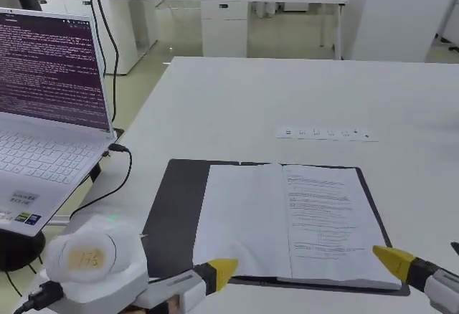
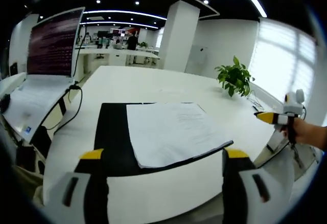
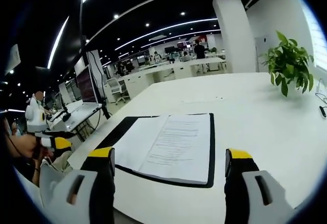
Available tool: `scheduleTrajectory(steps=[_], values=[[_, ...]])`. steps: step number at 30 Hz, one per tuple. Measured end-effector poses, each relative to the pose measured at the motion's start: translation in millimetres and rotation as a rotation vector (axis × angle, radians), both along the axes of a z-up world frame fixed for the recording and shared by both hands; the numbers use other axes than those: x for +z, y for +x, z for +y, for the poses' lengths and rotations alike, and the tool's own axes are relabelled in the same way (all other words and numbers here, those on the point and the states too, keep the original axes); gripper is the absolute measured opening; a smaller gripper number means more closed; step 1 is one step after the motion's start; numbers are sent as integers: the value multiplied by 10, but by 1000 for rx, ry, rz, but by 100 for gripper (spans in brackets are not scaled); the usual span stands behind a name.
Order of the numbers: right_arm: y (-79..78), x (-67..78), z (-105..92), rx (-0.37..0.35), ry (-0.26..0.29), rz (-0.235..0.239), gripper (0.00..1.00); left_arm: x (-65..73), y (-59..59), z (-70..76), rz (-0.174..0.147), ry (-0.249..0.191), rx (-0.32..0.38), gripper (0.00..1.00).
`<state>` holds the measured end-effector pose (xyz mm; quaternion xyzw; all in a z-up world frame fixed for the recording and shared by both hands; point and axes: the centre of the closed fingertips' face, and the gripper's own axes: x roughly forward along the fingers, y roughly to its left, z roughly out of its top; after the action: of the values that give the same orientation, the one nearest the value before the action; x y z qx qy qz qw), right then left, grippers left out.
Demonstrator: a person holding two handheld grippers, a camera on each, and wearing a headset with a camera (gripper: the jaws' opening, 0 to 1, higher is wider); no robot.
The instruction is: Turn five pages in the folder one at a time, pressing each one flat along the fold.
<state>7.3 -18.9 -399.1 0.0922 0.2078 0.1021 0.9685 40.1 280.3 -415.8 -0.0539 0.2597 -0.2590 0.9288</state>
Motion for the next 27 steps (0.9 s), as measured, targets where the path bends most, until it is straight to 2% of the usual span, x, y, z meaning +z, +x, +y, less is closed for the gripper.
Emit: scheduleTrajectory(steps=[2, 6, 8, 14, 18, 27], values=[[-14, 3, -22, 4, -18, -5, 91, -16, -36, 18, -5, 21, -12, 99], [-30, 26, -31, 19, -52, -23, 99, 3, -63, 58, -15, 45, -12, 99], [-42, 31, -20, 28, -58, -22, 100, 32, -74, 73, -23, 51, -12, 99], [-85, 99, 0, 38, -74, -35, 100, 111, -112, 106, -32, 43, 1, 99], [-97, 99, 5, 41, -76, -37, 100, 126, -128, 115, -45, 55, -6, 99], [-150, 45, 41, 34, -49, -24, 100, 92, -145, 111, -30, 59, -9, 99]])
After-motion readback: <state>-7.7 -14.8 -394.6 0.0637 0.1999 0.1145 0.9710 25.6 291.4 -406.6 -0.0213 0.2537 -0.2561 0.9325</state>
